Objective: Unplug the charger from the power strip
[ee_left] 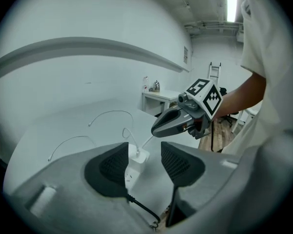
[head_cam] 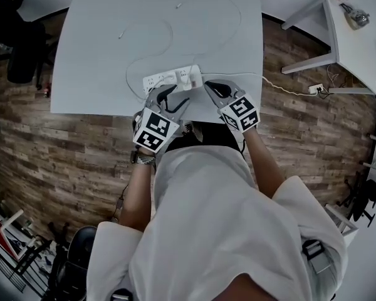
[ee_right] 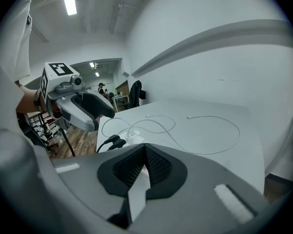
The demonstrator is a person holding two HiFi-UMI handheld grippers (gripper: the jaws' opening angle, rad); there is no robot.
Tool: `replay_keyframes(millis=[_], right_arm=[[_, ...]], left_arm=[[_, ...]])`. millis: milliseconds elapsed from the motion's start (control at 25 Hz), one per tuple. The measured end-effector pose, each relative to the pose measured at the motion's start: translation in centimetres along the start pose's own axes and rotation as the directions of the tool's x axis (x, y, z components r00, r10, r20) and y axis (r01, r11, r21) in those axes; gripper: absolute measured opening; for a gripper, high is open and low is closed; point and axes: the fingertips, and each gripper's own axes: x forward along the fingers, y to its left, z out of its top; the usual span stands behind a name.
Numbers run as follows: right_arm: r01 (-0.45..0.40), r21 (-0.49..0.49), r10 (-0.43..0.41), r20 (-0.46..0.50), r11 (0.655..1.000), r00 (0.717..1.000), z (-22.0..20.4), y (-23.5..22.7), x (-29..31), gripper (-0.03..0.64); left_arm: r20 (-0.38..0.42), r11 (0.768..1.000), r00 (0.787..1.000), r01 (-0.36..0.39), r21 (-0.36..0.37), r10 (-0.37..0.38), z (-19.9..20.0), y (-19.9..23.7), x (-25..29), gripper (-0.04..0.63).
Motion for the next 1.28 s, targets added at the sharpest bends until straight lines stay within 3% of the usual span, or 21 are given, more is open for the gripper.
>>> replay_keyframes(millis=[200,520,800,1000,1200,1280], right_arm=[[-0.049,-0.022,0.047,-0.082,0.999,0.996,-2.1,-0.3,2.9,0.003],[-0.084,-0.053,0.072,-0.195,0.995,0.978,-4.6,-0.9,5.3,0.003],[-0.124,-0.133,0.083,-0.279,0.983,0.957,-6.2,-0.8,6.5,0.003],[-0.108,-0.071,0.085,-0.271,0.992,0.959,-6.6,-0.8,6.8,0.003],[-0.092,0.026,0.095,-0.248,0.995,0.964,-6.8,-0.9,6.9,0.003],[-0.094,0.023,0.097,-0.265,0.995,0.959,-6.7,-1.0,6.9,0.003]], left_arm=[[-0.131,0.992,0.989,0.079,0.095,-0.066,-0.3,0.3,2.4,0.242],[-0.286,0.971,0.947,0.193,0.141,-0.147,-1.6,0.6,5.5,0.242],[-0.42,0.947,0.889,0.274,0.168,-0.183,-2.6,1.4,6.7,0.265],[-0.483,0.927,0.856,0.315,0.205,-0.184,-3.4,1.6,7.2,0.265],[-0.574,0.889,0.798,0.384,0.25,-0.183,-4.5,1.4,7.6,0.265],[-0.604,0.872,0.778,0.406,0.273,-0.173,-5.0,1.5,7.8,0.265]])
